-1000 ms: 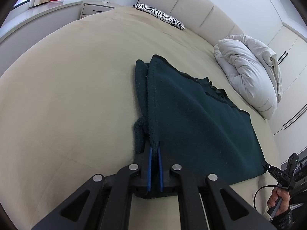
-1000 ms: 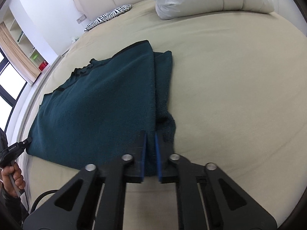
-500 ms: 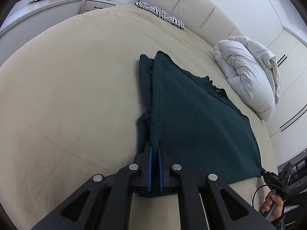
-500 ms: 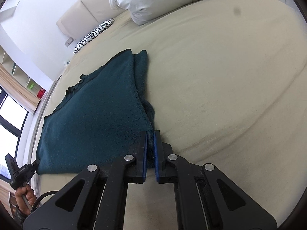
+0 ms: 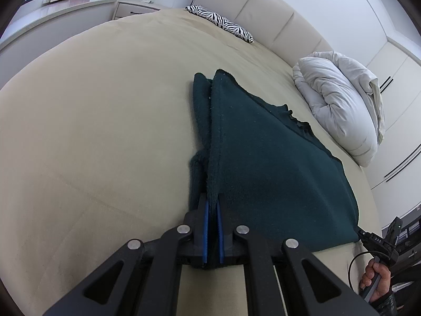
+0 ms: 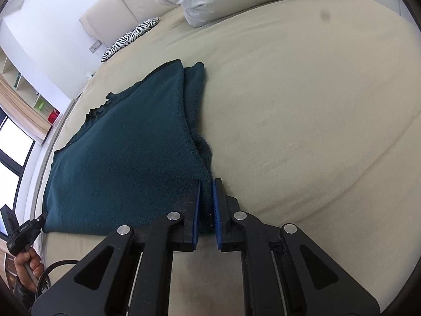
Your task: Fold small clothes
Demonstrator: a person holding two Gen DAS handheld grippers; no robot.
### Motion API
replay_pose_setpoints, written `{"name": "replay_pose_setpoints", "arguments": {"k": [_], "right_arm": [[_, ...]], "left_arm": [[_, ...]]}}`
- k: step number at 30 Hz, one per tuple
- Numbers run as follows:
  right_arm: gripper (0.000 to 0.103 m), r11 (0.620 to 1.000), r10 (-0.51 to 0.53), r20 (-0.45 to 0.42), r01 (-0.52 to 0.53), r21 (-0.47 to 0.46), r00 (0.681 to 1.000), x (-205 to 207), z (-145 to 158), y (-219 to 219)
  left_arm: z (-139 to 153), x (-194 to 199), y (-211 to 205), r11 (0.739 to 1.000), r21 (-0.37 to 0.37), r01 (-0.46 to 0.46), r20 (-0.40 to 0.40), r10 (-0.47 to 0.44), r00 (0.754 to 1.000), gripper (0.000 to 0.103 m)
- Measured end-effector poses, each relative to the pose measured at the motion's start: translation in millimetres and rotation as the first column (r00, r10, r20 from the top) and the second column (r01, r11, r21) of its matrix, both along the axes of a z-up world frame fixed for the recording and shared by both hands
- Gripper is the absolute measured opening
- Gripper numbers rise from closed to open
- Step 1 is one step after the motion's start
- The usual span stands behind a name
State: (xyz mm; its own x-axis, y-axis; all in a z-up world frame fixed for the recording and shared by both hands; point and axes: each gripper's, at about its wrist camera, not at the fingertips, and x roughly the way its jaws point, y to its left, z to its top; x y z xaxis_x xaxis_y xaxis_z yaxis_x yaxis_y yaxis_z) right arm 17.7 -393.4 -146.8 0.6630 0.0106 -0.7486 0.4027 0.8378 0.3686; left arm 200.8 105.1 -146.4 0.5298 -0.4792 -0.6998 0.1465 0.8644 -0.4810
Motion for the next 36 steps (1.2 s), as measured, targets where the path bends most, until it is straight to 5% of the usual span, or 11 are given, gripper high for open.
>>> {"name": "replay_pose_setpoints", "arguments": {"k": [13, 17, 20, 24, 27, 31, 33, 36], "right_arm": [[0.013, 1.0, -0.008, -0.001, 0.008, 0.008, 1.0, 7.5, -1.1, -4.3], [0.037, 0.995, -0.091, -0.04, 0.089, -0.044, 0.995, -4.7, 20.0, -1.7], [0.041, 0.987, -0.112, 0.044, 0.116, -0.111, 0.993, -5.3, 51.7, 8.0], [0.041, 0.997, 0.079, 0.129, -0.079, -0.009, 0.988, 46.0, 68.8, 41.2], [0.041, 0.963, 0.221, 0.198, -0.246, 0.111, 0.955, 106.8, 58.8, 75.0], [0.041, 0.913, 0.265, 0.193, -0.31, 0.266, 0.945, 178.0, 25.6, 104.5], [0.039, 0.897, 0.269, 0.167, -0.31, 0.316, 0.949, 203.6, 7.1, 110.2], [0.028, 0.89, 0.19, 0.201, -0.255, 0.378, 0.961, 217.3, -11.9, 85.2]], "left_arm": [[6.9, -3.8, 15.7, 0.996, -0.076, -0.046, -0.019, 0.044, 0.999, 0.011], [48.7, -10.9, 13.4, 0.994, 0.006, -0.107, 0.119, 0.106, 0.987, 0.041], [73.7, 1.3, -16.2, 0.994, 0.082, -0.069, 0.21, 0.051, 0.976, 0.052], [79.0, 32.9, -72.2, 0.986, 0.167, -0.012, 0.263, -0.033, 0.964, 0.052], [71.1, 63.0, -112.8, 0.966, 0.26, 0.004, 0.276, -0.078, 0.958, 0.052], [43.6, 100.7, -140.5, 0.933, 0.359, 0.005, 0.238, -0.096, 0.967, 0.053], [23.4, 116.3, -134.6, 0.936, 0.352, 0.003, 0.18, -0.071, 0.981, 0.053], [15.9, 131.6, -112.4, 0.971, 0.237, -0.029, 0.157, -0.009, 0.988, 0.053]]}}
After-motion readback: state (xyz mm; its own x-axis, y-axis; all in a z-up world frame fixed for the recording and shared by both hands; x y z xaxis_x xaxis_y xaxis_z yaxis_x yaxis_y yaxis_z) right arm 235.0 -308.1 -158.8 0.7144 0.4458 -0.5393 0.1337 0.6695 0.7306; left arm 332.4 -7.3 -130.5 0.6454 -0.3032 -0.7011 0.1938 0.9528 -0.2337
